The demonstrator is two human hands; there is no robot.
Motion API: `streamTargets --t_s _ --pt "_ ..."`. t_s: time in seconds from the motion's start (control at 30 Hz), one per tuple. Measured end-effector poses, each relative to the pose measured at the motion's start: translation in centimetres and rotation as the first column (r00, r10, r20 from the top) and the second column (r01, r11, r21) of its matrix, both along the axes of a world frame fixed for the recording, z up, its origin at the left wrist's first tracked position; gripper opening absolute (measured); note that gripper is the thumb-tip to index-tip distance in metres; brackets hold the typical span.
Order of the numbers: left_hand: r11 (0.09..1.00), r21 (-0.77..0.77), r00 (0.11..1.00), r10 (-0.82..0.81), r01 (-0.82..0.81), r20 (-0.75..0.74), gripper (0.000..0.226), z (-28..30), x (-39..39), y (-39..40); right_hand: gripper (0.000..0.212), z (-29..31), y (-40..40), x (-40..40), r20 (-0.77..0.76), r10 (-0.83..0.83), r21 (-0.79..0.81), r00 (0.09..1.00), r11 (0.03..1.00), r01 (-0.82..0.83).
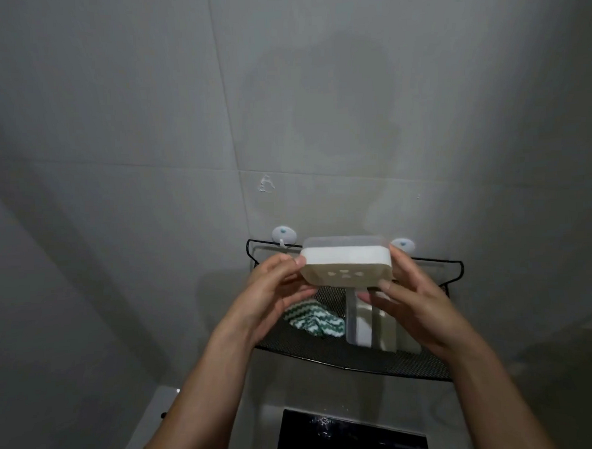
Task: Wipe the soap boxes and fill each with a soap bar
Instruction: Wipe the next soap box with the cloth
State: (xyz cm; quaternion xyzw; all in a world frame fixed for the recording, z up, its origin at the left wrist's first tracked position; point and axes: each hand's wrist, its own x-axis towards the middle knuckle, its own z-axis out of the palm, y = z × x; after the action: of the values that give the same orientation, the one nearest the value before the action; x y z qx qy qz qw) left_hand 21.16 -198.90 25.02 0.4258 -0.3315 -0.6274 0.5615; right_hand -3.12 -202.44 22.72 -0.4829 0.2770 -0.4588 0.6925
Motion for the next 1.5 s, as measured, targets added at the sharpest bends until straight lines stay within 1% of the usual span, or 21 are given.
streamTargets --t_s 0.03,0.1,0.13,0.17,0.23,0.27,0.3,0.37,0.43,0.53,0.7,0.8,0.9,1.0,1.03,1.1,1.2,1.3,1.37,1.47,1.5 --pt "0.999 -0.037 1.000 0.024 -0.024 0.003 0.029 -0.1 0.1 0.1 0.058 -0.1 -0.2 -0.1 -0.009 -0.019 0.059 1.000 0.998 0.019" --pt "0.991 -0.120 0.998 0.067 -0.066 0.005 0.024 -0.3 0.2 0.2 0.046 0.0 -0.5 -0.5 -0.010 -0.066 0.179 0.998 0.982 0.067" --pt "0.984 -0.162 0.997 0.081 -0.077 0.018 0.028 -0.4 0.3 0.2 0.040 0.2 -0.5 -0.6 0.004 -0.065 0.211 0.998 0.976 0.063" --pt "0.977 -0.199 0.995 0.088 -0.078 0.045 0.034 -0.5 0.5 0.1 0.039 0.4 -0.4 -0.7 0.027 -0.045 0.217 0.999 0.975 0.038" --pt "0.965 -0.250 0.989 0.103 -0.074 0.105 0.033 -0.7 0.6 0.0 0.054 0.8 -0.2 -0.6 0.063 0.009 0.199 0.998 0.980 -0.022" --pt "0.962 -0.264 0.986 0.111 -0.074 0.127 0.034 -0.8 0.6 0.0 0.063 1.0 -0.2 -0.5 0.072 0.022 0.194 0.997 0.980 -0.036" --pt "0.958 -0.278 0.983 0.117 -0.075 0.139 0.038 -0.8 0.6 0.0 0.068 1.0 -0.3 -0.4 0.076 0.014 0.196 0.997 0.980 -0.029" --pt "0.951 -0.304 0.984 0.108 -0.061 0.139 0.049 -0.8 0.7 0.2 0.061 0.9 -0.4 -0.1 0.066 -0.032 0.193 0.997 0.981 0.019" --pt "0.945 -0.325 0.986 0.080 -0.028 0.149 0.057 -1.0 0.9 0.4 0.058 1.1 -0.3 0.0 0.034 -0.035 0.155 0.999 0.987 0.030" --pt "0.937 -0.347 0.979 0.047 0.026 0.201 0.061 -1.1 0.9 0.7 0.069 1.5 -0.1 -0.3 0.027 -0.019 0.141 0.999 0.990 0.015" --pt "0.929 -0.363 0.972 0.018 0.071 0.236 0.054 -1.2 0.6 0.9 0.063 1.6 0.0 -0.7 0.083 -0.008 0.158 0.997 0.987 -0.005" --pt "0.922 -0.379 0.967 0.018 0.083 0.255 0.047 -1.2 0.5 0.9 0.076 1.5 0.2 -0.7 0.060 -0.017 0.159 0.998 0.987 0.007" --pt "0.920 -0.383 0.960 0.032 0.081 0.280 0.040 -1.1 0.4 0.8 0.084 1.3 0.4 -0.6 0.061 -0.024 0.157 0.998 0.987 0.014" --pt "0.930 -0.359 0.952 0.034 0.081 0.304 0.037 -0.9 0.4 0.9 0.077 1.1 0.5 -0.6 0.062 -0.014 0.150 0.998 0.989 0.004" --pt "0.938 -0.340 0.955 0.035 0.070 0.293 0.036 -0.7 0.3 0.9 0.075 1.1 0.6 -0.7 0.067 -0.002 0.148 0.998 0.989 -0.008" --pt "0.955 -0.296 0.953 0.072 0.018 0.293 0.034 -0.2 0.0 1.0 0.078 1.1 0.7 -0.7 0.057 0.029 0.136 0.998 0.990 -0.036" --pt "0.971 -0.226 0.922 0.158 -0.080 0.354 0.044 0.9 -0.6 0.7 0.083 0.9 0.8 -0.5 0.037 0.076 0.111 0.996 0.991 -0.079" --pt "0.972 -0.194 0.910 0.195 -0.130 0.365 0.032 1.5 -0.9 0.2 0.083 0.7 1.0 -0.2 0.037 0.091 0.087 0.995 0.992 -0.094" --pt "0.967 -0.214 0.902 0.209 -0.135 0.376 0.026 1.5 -0.9 0.0 0.083 0.6 1.1 -0.2 0.053 0.101 0.083 0.994 0.991 -0.105" --pt "0.960 -0.245 0.894 0.226 -0.137 0.387 0.011 1.1 -0.9 0.0 0.083 0.5 1.1 -0.4 0.066 0.105 0.082 0.992 0.990 -0.110" --pt "0.959 -0.252 0.892 0.222 -0.128 0.393 0.010 0.9 -0.8 0.1 0.083 0.5 1.1 -0.4 0.069 0.100 0.081 0.993 0.991 -0.105"
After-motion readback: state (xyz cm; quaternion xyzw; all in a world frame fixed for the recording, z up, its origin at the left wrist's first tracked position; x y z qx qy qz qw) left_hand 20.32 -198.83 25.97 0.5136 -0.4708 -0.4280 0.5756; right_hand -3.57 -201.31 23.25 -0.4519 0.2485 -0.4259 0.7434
